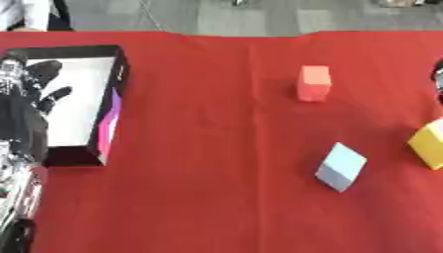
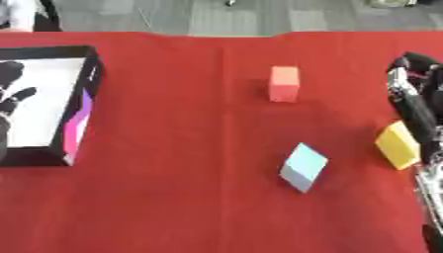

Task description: Pick up the objects with one hand, pass them to the other hand, and then place them into the box on the other side of the table.

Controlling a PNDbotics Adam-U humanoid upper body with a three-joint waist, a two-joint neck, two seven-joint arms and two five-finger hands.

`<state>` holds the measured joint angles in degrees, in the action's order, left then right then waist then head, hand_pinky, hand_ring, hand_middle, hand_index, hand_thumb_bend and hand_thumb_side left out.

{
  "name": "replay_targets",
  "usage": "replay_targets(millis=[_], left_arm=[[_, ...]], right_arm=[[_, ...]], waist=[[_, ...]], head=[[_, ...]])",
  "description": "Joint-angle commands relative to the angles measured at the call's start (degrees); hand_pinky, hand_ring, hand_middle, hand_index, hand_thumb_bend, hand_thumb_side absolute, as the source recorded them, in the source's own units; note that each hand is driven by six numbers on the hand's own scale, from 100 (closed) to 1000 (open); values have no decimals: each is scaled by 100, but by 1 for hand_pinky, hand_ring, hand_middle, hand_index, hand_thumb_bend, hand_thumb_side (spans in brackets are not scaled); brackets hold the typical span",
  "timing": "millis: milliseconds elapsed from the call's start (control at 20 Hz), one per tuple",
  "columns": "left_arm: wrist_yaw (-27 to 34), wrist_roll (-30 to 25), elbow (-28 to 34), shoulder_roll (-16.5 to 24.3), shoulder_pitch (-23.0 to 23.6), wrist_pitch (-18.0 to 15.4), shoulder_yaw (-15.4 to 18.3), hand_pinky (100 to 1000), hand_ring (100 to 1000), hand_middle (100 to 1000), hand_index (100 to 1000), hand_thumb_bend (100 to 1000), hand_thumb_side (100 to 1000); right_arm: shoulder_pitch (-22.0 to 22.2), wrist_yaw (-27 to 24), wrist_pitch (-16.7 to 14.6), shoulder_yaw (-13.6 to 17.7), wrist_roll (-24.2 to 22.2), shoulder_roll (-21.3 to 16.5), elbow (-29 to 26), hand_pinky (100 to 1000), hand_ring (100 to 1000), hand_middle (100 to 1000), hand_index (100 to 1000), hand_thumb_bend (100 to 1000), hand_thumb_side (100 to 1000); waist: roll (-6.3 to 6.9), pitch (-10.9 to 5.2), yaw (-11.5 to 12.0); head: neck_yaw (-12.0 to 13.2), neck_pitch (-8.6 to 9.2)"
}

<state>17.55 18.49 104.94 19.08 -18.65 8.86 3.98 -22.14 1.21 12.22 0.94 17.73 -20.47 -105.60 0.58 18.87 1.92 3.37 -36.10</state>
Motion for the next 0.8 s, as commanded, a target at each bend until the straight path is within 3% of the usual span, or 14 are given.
replay_targets(millis=[50, 500, 800], left_arm=[[-24, -6, 56, 142, -55, 3, 1, 793, 925, 714, 673, 160, 898], [-24, -2, 61, 146, -58, 2, 6, 794, 925, 715, 674, 160, 898], [-18, 12, 63, 147, -52, -2, 20, 794, 926, 716, 674, 161, 898]], right_arm=[[-43, -3, 5, 27, -1, -140, -77, 864, 786, 745, 827, 100, 600], [-46, -5, 3, 33, 3, -141, -83, 864, 786, 746, 828, 100, 599], [-55, -9, 2, 36, 12, -141, -84, 865, 788, 747, 828, 100, 598]], waist=[[79, -110, -4], [80, -112, -7], [72, -119, 4]], head=[[0, 46], [-6, 12], [11, -202]])
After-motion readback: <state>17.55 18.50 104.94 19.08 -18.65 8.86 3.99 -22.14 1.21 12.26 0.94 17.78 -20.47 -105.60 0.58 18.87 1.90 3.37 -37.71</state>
